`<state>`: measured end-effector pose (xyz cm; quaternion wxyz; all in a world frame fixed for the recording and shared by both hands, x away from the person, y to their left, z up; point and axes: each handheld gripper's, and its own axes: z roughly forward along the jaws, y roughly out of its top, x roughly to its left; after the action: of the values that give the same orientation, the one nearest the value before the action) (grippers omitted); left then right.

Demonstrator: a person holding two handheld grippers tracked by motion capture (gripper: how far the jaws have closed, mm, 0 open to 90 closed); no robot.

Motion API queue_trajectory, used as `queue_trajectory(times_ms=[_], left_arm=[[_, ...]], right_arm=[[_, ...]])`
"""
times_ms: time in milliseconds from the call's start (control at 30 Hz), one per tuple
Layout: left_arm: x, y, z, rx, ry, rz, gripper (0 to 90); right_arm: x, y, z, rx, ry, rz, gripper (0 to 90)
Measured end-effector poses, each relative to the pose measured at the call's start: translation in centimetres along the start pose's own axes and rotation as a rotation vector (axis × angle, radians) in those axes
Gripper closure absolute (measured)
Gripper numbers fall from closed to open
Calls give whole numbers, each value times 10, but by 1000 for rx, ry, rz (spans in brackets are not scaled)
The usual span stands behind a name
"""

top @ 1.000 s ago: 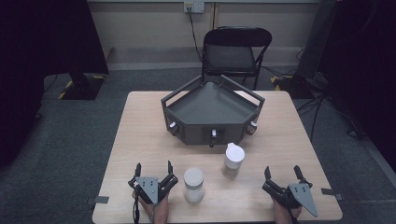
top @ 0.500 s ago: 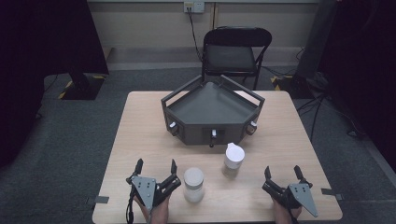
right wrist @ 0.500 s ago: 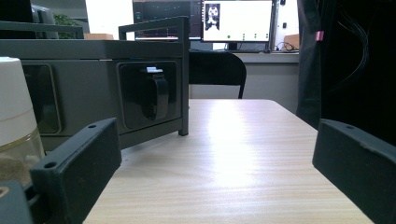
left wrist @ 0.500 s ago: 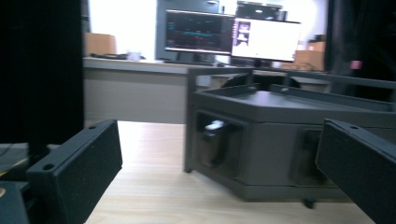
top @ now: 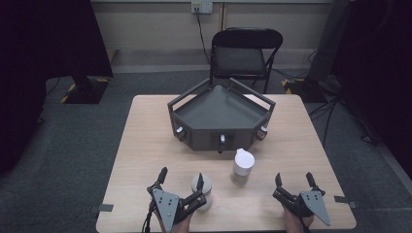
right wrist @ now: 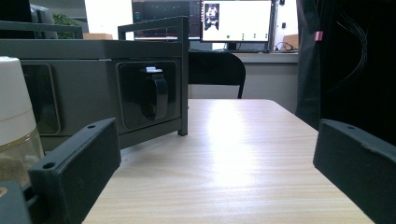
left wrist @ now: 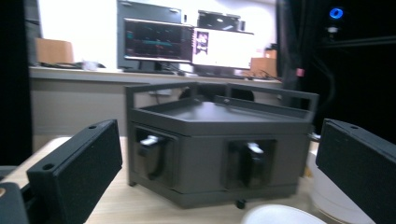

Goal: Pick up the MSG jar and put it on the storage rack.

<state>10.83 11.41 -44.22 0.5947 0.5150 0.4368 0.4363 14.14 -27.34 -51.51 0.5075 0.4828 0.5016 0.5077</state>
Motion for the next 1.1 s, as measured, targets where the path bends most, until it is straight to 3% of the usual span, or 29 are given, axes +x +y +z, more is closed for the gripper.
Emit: queue_trajectory(times_ms=[167, 433, 533, 833, 1100], left_arm=[[-6, -3, 2, 20, -45, 12, 0], [-9, -13, 5, 75, -73, -4, 15], [-10, -16, 7, 94, -81, 11, 15], [-15, -26, 10, 136, -94, 40, 75], [-14, -34, 6, 134, -88, 44, 168]], right_arm=[[0, 0, 0, 0, 1, 0, 0], [0, 0, 0, 0, 1, 0, 0], [0, 0, 0, 0, 1, 0, 0], [0, 0, 0, -1, 0, -1, 0], [0, 0, 0, -1, 0, 0, 0]])
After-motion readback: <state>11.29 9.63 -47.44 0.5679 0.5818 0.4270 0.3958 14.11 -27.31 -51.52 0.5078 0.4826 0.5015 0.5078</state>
